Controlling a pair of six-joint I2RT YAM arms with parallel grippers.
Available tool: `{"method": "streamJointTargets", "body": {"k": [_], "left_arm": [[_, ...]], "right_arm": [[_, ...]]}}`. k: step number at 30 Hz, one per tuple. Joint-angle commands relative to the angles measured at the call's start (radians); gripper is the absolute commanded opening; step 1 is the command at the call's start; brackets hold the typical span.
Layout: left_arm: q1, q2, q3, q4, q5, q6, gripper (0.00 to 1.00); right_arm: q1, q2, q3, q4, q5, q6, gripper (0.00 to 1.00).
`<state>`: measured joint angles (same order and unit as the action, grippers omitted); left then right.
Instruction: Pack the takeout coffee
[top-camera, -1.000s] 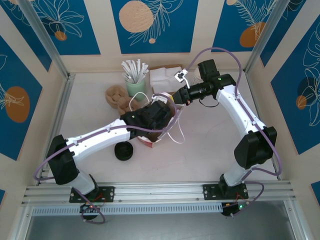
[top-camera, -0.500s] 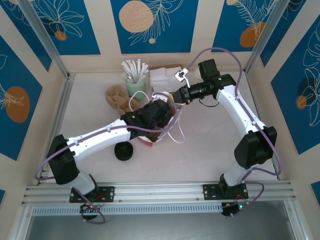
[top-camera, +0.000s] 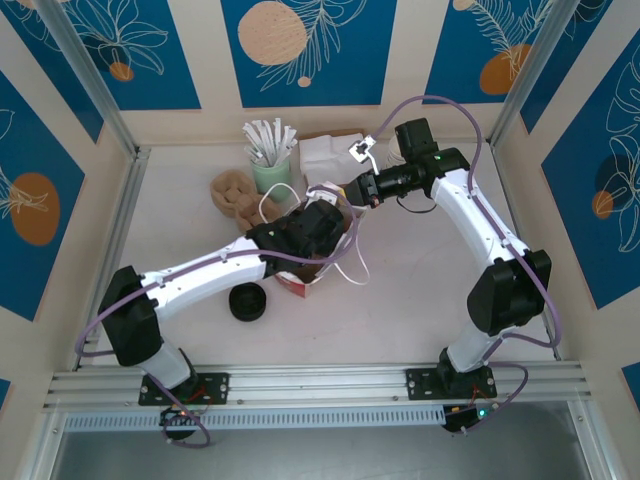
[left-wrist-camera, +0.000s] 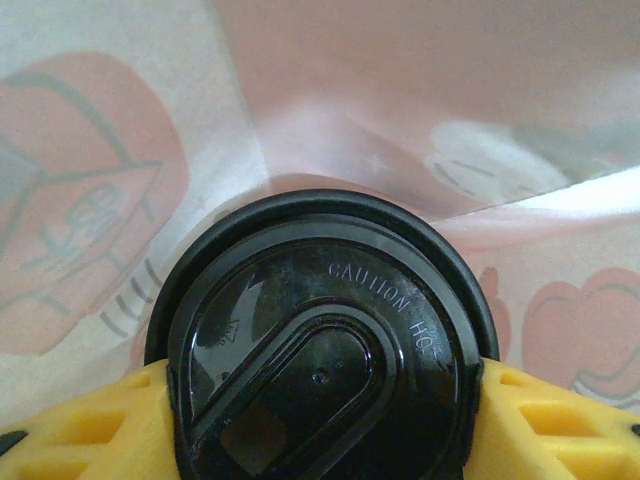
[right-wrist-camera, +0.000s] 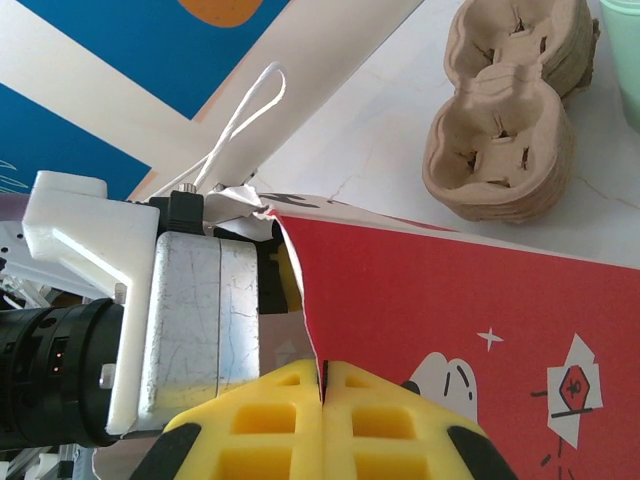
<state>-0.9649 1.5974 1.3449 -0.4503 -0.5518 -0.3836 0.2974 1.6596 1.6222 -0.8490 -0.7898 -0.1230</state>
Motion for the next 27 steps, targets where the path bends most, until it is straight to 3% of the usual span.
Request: {"method": "streamJointTargets", "body": {"k": [1,27], "left_arm": [[0.011,0.016,-0.012,0.01,-0.001,0.003,0.59],[0.014,-0.018,-0.04,-0.034,0.068,-0.025,0.59]], "right_arm": [[0.001,0.003,-0.008,-0.002,-0.051,0.006,0.0],[0.0,0.016,0.029,0.003,0.004,-0.03,0.0]]}}
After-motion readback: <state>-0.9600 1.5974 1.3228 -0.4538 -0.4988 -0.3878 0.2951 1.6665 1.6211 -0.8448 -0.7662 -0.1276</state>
